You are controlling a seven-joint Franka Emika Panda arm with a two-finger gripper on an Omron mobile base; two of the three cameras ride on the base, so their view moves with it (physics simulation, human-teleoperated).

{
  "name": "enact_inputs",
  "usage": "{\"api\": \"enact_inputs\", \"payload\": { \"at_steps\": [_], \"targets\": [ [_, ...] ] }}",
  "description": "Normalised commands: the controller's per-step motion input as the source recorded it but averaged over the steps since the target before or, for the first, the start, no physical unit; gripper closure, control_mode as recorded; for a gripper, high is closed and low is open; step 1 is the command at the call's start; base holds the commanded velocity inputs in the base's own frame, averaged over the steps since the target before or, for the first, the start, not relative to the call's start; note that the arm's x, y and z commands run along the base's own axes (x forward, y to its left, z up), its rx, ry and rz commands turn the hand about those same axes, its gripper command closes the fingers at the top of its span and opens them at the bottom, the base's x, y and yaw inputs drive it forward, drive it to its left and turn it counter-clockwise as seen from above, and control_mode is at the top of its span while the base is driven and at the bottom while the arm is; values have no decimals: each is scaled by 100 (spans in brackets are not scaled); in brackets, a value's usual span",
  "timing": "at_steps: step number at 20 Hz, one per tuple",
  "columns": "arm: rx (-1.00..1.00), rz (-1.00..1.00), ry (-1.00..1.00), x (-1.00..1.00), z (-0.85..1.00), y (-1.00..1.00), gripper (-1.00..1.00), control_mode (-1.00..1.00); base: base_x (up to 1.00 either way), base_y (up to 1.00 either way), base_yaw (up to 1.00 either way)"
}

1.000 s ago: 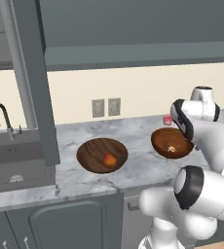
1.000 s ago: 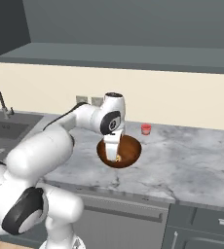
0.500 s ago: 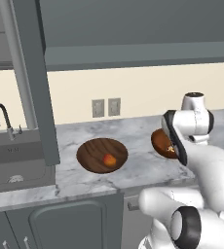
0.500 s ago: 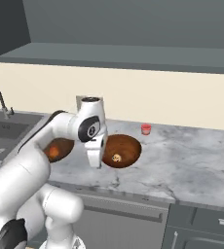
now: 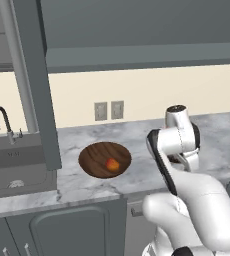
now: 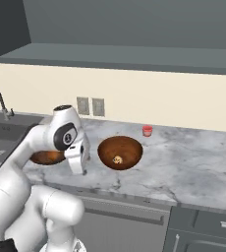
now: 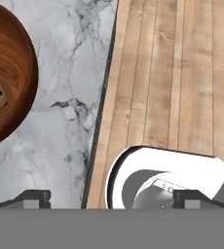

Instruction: Pick both bowls and place them on the counter. Then place the mango in one bowl and place the cookie dough ball in the other bowl.

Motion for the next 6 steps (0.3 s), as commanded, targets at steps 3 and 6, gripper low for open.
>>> {"api": "enact_inputs", "payload": {
  "at_steps": [3,6],
  "targets": [
    [-9,8,-1,-32,-3,38,-100,-100,0,0,0],
    [-9,8,-1,-35,-6,34,-100,-100,0,0,0]
  ]
}}
